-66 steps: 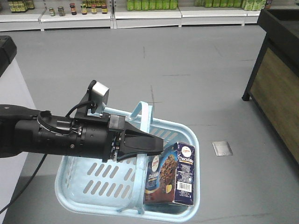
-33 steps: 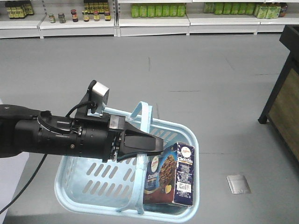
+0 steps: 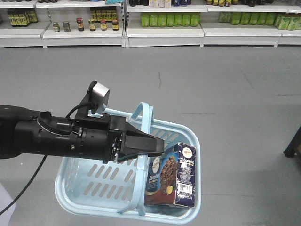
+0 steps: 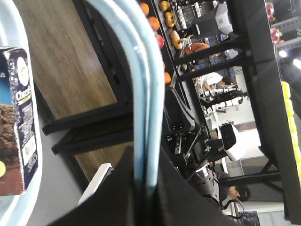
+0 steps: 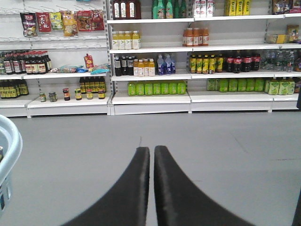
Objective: Left arm holds basket, right arm returns cookies
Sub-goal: 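Hold the basket with the left gripper while driving along the aisle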
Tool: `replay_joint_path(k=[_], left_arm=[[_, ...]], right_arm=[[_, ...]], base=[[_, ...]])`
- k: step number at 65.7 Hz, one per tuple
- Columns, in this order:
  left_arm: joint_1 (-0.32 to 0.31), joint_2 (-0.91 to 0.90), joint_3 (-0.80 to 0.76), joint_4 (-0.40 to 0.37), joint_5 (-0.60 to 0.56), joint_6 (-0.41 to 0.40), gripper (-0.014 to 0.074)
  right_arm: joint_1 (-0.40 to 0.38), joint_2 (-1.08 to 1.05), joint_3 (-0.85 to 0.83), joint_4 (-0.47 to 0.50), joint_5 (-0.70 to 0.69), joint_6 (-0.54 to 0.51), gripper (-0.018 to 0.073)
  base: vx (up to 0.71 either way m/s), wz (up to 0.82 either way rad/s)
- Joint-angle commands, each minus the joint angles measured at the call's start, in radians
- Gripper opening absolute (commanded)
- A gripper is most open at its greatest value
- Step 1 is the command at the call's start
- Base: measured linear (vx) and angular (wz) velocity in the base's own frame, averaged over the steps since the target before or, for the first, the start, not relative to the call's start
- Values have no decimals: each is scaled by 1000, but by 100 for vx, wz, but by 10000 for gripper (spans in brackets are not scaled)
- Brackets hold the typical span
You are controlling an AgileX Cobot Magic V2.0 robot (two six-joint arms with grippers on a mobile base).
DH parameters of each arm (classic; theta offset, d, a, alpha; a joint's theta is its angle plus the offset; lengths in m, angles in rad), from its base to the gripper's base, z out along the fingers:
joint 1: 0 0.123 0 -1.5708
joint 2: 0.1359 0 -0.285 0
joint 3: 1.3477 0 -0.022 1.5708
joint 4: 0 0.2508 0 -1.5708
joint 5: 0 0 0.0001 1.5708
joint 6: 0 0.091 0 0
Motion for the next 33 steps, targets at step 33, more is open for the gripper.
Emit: replay_joint_path(k=[33], left_arm=[[-6, -43, -35, -131, 64, 10, -6]], right_arm=[[-6, -13, 18, -10, -72, -8, -11]], base=[[52, -1]])
